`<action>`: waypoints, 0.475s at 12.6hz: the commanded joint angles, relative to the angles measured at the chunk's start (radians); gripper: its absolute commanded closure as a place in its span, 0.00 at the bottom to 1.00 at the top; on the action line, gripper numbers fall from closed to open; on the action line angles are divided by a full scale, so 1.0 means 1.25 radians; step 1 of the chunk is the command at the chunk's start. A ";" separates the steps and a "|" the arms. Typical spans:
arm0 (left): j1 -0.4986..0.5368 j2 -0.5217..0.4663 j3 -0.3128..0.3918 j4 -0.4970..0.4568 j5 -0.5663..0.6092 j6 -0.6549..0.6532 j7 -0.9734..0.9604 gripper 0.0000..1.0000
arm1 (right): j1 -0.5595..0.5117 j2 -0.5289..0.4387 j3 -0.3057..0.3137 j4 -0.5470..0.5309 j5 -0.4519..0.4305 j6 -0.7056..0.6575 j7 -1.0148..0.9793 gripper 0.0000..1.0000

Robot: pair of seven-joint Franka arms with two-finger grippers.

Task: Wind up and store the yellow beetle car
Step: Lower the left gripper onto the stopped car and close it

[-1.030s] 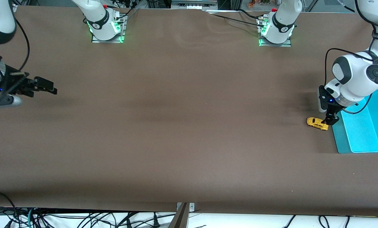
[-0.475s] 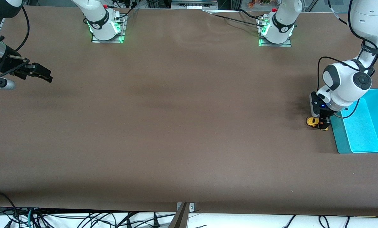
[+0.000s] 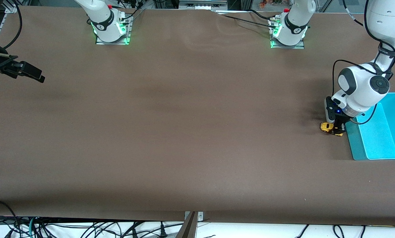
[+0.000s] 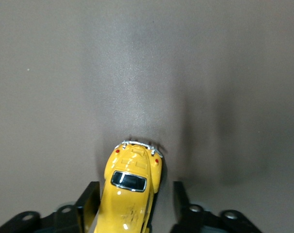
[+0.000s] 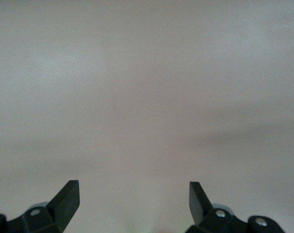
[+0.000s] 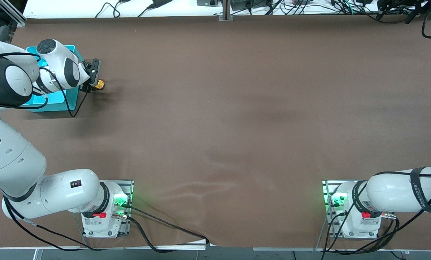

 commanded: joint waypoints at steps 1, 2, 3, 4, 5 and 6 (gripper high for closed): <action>0.002 0.005 -0.005 0.010 -0.025 0.000 0.018 0.63 | -0.027 0.022 0.016 0.025 0.047 0.015 0.012 0.00; 0.001 0.004 -0.005 0.011 -0.025 0.000 0.017 0.66 | -0.050 0.023 0.018 0.024 0.061 0.033 0.011 0.00; 0.001 0.003 -0.006 0.011 -0.036 -0.001 0.015 0.66 | -0.058 0.025 0.023 0.024 0.065 0.038 0.007 0.00; 0.000 0.002 -0.006 0.010 -0.064 -0.005 0.017 0.66 | -0.054 0.034 0.022 0.024 0.062 0.037 0.008 0.00; -0.005 -0.002 -0.012 0.011 -0.080 -0.010 0.015 0.65 | -0.050 0.031 0.022 0.024 0.054 0.037 0.012 0.00; -0.005 -0.013 -0.034 0.012 -0.084 -0.013 0.012 0.65 | -0.051 0.033 0.023 0.024 0.051 0.037 0.011 0.00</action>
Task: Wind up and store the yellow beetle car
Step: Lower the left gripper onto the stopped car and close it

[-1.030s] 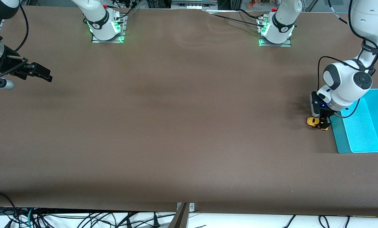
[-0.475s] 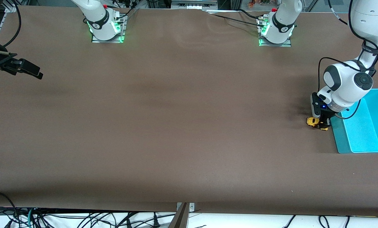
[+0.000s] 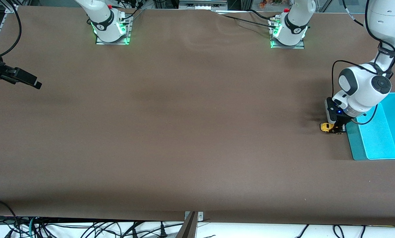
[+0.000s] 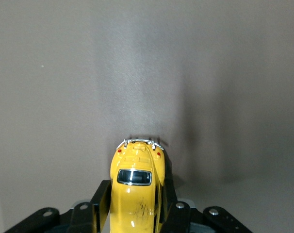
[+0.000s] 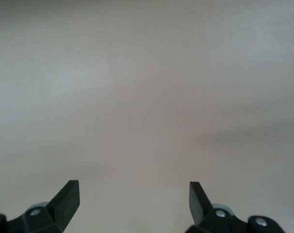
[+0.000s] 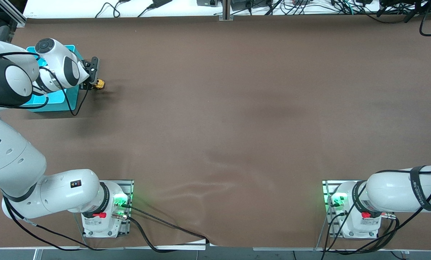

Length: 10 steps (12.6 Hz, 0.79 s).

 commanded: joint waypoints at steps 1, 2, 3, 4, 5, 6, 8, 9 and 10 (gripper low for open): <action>-0.005 -0.029 -0.036 0.013 -0.043 -0.041 0.003 0.65 | -0.011 0.007 0.016 0.020 0.002 -0.005 0.005 0.00; -0.004 -0.041 -0.042 0.031 -0.056 -0.095 -0.005 0.65 | -0.011 0.007 0.016 0.020 0.002 -0.007 0.005 0.00; -0.004 -0.047 -0.042 0.057 -0.079 -0.157 -0.005 0.65 | -0.011 0.007 0.016 0.020 0.004 -0.006 0.005 0.00; -0.002 -0.051 -0.042 0.090 -0.092 -0.215 -0.005 0.65 | -0.011 0.007 0.016 0.020 0.004 -0.007 0.005 0.00; 0.003 -0.055 -0.042 0.127 -0.092 -0.280 -0.005 0.64 | -0.011 0.006 0.018 0.020 0.004 -0.009 0.005 0.00; 0.006 -0.061 -0.037 0.165 -0.091 -0.341 -0.002 0.64 | -0.011 0.006 0.019 0.020 0.004 -0.009 0.005 0.00; 0.027 -0.061 -0.034 0.236 -0.082 -0.449 0.004 0.64 | -0.011 0.007 0.021 0.019 0.005 -0.009 0.005 0.00; 0.039 -0.061 -0.032 0.265 -0.080 -0.490 0.006 0.64 | -0.011 0.007 0.023 0.019 0.006 -0.009 0.005 0.00; 0.048 -0.061 -0.025 0.289 -0.071 -0.522 0.011 0.64 | -0.011 0.007 0.021 0.019 0.007 -0.010 0.005 0.00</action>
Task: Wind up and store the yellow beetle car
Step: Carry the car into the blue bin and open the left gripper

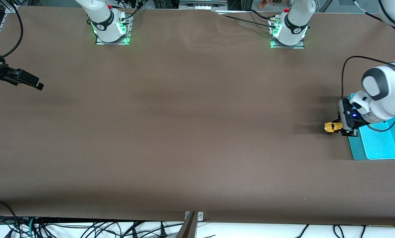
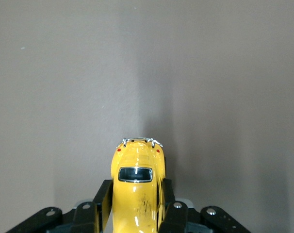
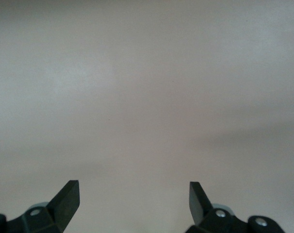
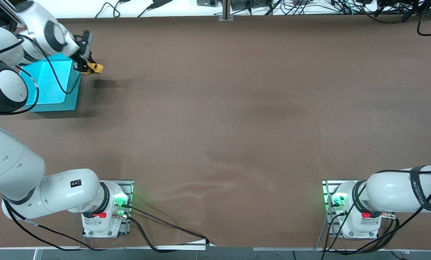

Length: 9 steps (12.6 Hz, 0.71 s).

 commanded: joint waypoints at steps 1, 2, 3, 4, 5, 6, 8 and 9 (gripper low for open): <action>0.031 0.002 0.008 0.075 0.004 -0.091 0.036 0.64 | -0.011 0.005 0.010 0.016 0.008 -0.012 0.005 0.00; 0.051 0.005 0.009 0.097 0.004 -0.105 0.058 0.63 | -0.011 0.005 0.010 0.016 0.008 -0.012 0.005 0.00; 0.082 0.011 0.009 0.124 0.005 -0.119 0.093 0.63 | -0.011 0.007 0.010 0.016 0.010 -0.012 0.005 0.00; 0.109 0.025 0.009 0.150 0.005 -0.126 0.130 0.63 | -0.011 0.005 0.010 0.015 0.010 -0.014 0.005 0.00; 0.126 0.038 0.009 0.165 0.013 -0.125 0.166 0.63 | -0.011 0.005 0.010 0.014 0.010 -0.015 0.007 0.00; 0.137 0.043 0.009 0.170 0.024 -0.125 0.185 0.63 | -0.011 0.005 0.010 0.015 0.010 -0.015 0.007 0.00; 0.161 0.068 0.009 0.174 0.042 -0.119 0.206 0.63 | -0.011 0.005 0.010 0.014 0.011 -0.017 0.007 0.00; 0.164 0.088 0.009 0.182 0.046 -0.115 0.219 0.63 | -0.012 0.007 0.009 0.014 0.011 -0.015 0.005 0.00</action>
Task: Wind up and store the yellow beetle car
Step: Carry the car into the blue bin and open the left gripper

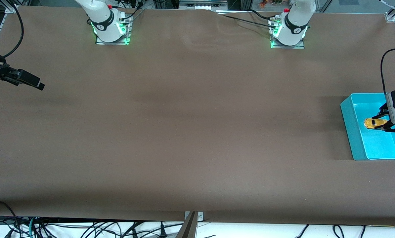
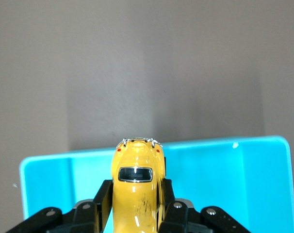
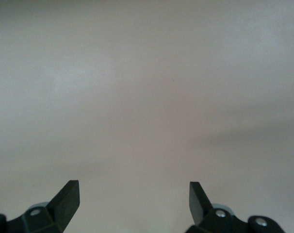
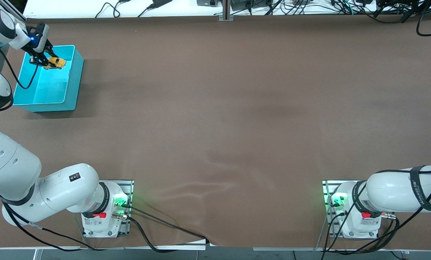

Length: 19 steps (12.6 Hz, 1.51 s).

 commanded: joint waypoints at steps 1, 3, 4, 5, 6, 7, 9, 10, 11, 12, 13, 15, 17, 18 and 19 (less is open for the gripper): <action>0.013 0.061 -0.007 0.041 0.023 -0.001 0.049 0.63 | -0.012 0.003 0.008 0.014 0.011 -0.014 0.006 0.00; 0.036 0.065 -0.004 0.028 0.024 0.030 0.096 0.63 | -0.011 0.003 0.008 0.014 0.011 -0.013 0.011 0.00; 0.038 0.065 0.009 0.028 0.024 0.032 0.113 0.63 | -0.012 0.003 0.008 0.014 0.011 -0.014 0.011 0.00; 0.036 0.066 0.021 0.028 0.023 0.034 0.123 0.63 | -0.012 0.003 0.008 0.014 0.011 -0.014 0.010 0.00; 0.038 0.068 0.023 0.028 0.024 0.049 0.133 0.63 | -0.011 0.003 0.008 0.014 0.011 -0.013 0.011 0.00; 0.042 0.079 0.023 0.028 0.023 0.067 0.137 0.63 | -0.011 0.003 0.009 0.014 0.011 -0.014 0.013 0.00; 0.053 0.105 0.023 0.038 0.022 0.074 0.135 0.63 | -0.012 0.003 0.009 0.014 0.011 -0.014 0.011 0.00; 0.058 0.111 0.023 0.039 0.017 0.078 0.134 0.63 | -0.012 0.003 0.008 0.014 0.011 -0.013 0.010 0.00; 0.065 0.119 0.022 0.038 0.017 0.084 0.134 0.63 | -0.011 0.003 0.008 0.014 0.011 -0.014 0.011 0.00; 0.068 0.127 0.023 0.039 0.016 0.091 0.133 0.63 | -0.012 0.003 0.009 0.014 0.011 -0.014 0.013 0.00; 0.069 0.137 0.023 0.039 0.018 0.100 0.133 0.63 | -0.012 0.003 0.009 0.014 0.011 -0.014 0.013 0.00; 0.080 0.159 0.022 0.036 0.016 0.113 0.133 0.63 | -0.011 0.003 0.008 0.014 0.011 -0.014 0.014 0.00; 0.094 0.186 0.020 0.036 0.006 0.126 0.128 0.63 | -0.011 0.003 0.009 0.014 0.011 -0.014 0.014 0.00; 0.101 0.196 0.019 0.038 0.001 0.127 0.128 0.60 | -0.012 0.003 0.008 0.014 0.011 -0.014 0.013 0.00; 0.104 0.206 0.019 0.039 -0.021 0.129 0.128 0.59 | -0.012 0.003 0.008 0.014 0.011 -0.014 0.014 0.00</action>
